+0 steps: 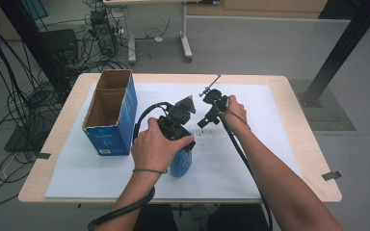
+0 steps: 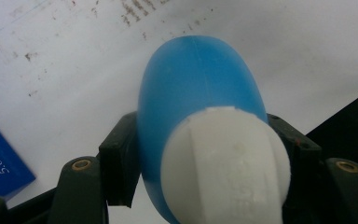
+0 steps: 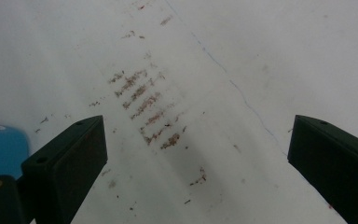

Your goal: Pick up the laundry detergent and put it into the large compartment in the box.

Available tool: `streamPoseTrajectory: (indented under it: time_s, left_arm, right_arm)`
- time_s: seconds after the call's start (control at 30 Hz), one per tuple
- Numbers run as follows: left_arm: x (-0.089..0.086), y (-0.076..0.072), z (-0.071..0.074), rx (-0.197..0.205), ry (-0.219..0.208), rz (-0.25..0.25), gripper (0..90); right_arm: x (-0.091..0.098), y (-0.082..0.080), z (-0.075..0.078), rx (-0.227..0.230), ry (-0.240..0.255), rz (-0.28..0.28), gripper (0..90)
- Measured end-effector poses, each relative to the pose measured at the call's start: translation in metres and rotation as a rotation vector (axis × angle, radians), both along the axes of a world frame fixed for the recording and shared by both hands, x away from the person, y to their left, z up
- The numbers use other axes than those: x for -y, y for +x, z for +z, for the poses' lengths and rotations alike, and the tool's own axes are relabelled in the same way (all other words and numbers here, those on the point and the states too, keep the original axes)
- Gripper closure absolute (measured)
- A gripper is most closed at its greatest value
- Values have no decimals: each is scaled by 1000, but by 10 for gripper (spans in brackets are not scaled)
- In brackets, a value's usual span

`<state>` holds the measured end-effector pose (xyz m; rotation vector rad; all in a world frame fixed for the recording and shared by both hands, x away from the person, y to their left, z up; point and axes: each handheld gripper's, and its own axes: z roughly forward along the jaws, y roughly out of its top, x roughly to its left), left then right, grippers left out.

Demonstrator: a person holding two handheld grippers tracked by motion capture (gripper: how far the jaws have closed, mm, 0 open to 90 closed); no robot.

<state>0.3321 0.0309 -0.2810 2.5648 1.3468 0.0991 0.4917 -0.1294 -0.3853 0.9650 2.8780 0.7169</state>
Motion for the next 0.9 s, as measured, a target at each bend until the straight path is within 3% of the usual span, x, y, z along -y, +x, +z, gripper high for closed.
streamPoseTrajectory:
  time_s: [0.9]
  left_arm:
    - [1,0,0,-1,9,3,370]
  right_arm:
    - [2,0,1,3,-3,-5,40]
